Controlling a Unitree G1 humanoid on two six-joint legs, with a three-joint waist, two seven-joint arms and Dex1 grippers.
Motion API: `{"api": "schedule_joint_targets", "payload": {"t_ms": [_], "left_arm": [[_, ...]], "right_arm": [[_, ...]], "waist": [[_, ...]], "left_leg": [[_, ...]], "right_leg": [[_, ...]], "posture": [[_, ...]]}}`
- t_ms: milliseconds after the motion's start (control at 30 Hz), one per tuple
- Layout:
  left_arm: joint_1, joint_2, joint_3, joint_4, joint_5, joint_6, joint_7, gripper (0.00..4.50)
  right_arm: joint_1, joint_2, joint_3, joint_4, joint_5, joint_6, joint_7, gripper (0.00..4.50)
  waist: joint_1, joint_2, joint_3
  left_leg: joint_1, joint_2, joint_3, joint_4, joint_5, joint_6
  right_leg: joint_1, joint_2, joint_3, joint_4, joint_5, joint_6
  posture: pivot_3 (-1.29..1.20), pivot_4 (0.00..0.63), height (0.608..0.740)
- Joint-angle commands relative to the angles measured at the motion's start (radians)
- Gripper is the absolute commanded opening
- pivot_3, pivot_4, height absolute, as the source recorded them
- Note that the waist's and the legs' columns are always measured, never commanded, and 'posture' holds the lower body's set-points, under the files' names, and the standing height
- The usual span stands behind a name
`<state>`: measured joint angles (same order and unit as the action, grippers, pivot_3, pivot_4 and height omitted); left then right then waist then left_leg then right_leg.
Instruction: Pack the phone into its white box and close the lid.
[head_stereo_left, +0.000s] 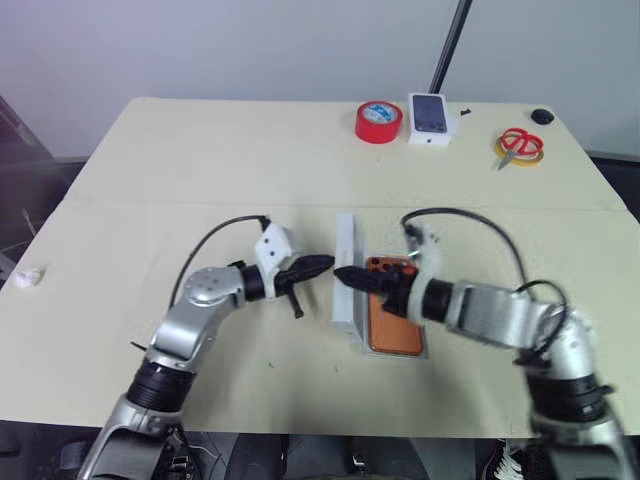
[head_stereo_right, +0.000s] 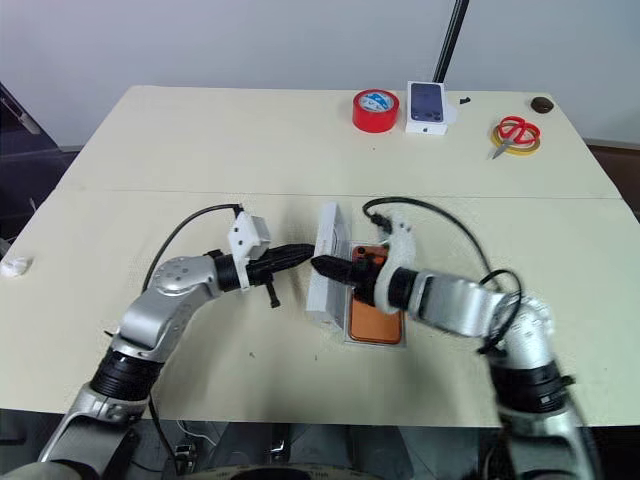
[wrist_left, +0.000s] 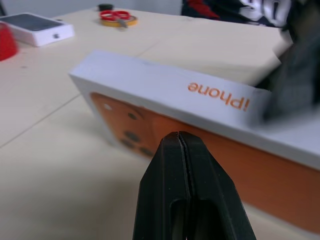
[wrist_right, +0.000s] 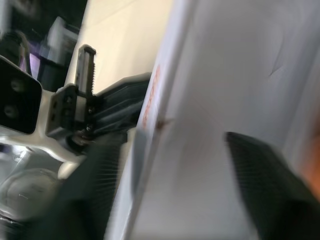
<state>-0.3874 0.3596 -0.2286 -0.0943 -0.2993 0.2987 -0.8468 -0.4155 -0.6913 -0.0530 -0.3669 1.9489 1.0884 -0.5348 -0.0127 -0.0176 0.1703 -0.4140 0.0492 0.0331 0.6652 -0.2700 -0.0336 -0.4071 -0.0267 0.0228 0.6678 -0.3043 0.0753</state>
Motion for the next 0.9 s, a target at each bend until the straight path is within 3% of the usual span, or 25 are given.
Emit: {"api": "schedule_joint_targets", "payload": {"t_ms": [33, 133, 200, 267, 433, 667, 900], "left_arm": [[-0.028, -0.029, -0.027, 0.000, 0.007, -0.012, -0.011, 0.00], [-0.046, -0.066, -0.056, 0.016, 0.015, -0.004, -0.008, 0.00], [-0.048, -0.080, -0.077, 0.021, 0.029, -0.007, -0.011, 0.00], [-0.048, -0.088, -0.091, 0.024, 0.038, -0.006, -0.010, 0.00], [-0.048, -0.103, -0.100, 0.020, 0.041, 0.013, -0.001, 0.00], [-0.062, -0.063, -0.024, -0.012, 0.037, 0.082, 0.056, 0.00], [-0.085, 0.021, -0.012, 0.010, 0.074, 0.178, 0.076, 0.00]], "right_arm": [[-0.046, -0.158, -0.024, -0.001, 0.018, 0.053, 0.108, 3.95], [-0.043, -0.262, -0.044, 0.035, -0.106, 0.067, 0.214, 3.95], [-0.037, -0.303, -0.045, 0.053, -0.227, 0.064, 0.286, 3.43], [-0.033, -0.327, -0.042, 0.062, -0.338, 0.054, 0.365, 2.64], [-0.037, -0.385, 0.036, 0.032, -0.674, 0.011, 0.573, 0.04], [0.001, -0.504, 0.230, -0.078, -1.158, -0.159, 0.847, 0.04], [0.028, -0.454, 0.262, -0.089, -1.347, -0.211, 0.970, 0.04]], "waist": [[0.000, 0.000, 0.000], [0.001, 0.000, 0.000], [0.001, 0.000, 0.000], [-0.001, 0.000, 0.000], [0.002, 0.000, 0.000], [0.001, 0.000, 0.000], [0.002, 0.000, 0.000]], "left_leg": [[0.000, 0.000, -0.001, 0.000, 0.000, 0.000], [0.000, 0.000, -0.002, -0.001, 0.000, 0.000], [0.000, 0.000, -0.002, -0.001, 0.000, 0.001], [0.000, 0.000, -0.001, -0.001, 0.000, 0.001], [0.000, 0.000, 0.000, 0.000, 0.000, 0.000], [0.000, 0.001, -0.001, 0.000, 0.000, 0.000], [0.000, 0.000, -0.001, 0.000, 0.000, 0.000]], "right_leg": [[0.000, 0.001, 0.000, 0.000, 0.000, 0.000], [0.000, 0.002, -0.001, -0.001, 0.000, 0.000], [0.000, 0.002, -0.001, -0.001, 0.000, 0.000], [0.000, 0.002, 0.000, -0.001, 0.000, 0.000], [0.000, 0.001, 0.001, -0.001, 0.000, 0.000], [-0.001, 0.002, 0.000, -0.001, 0.000, 0.000], [0.000, 0.002, 0.000, 0.000, 0.000, 0.000]], "posture": [[0.00, 0.150, 0.732], [0.00, 0.150, 0.732], [0.00, 0.150, 0.732], [0.00, 0.150, 0.732], [0.00, 0.150, 0.732], [0.00, 0.150, 0.732], [0.00, 0.150, 0.732]]}}
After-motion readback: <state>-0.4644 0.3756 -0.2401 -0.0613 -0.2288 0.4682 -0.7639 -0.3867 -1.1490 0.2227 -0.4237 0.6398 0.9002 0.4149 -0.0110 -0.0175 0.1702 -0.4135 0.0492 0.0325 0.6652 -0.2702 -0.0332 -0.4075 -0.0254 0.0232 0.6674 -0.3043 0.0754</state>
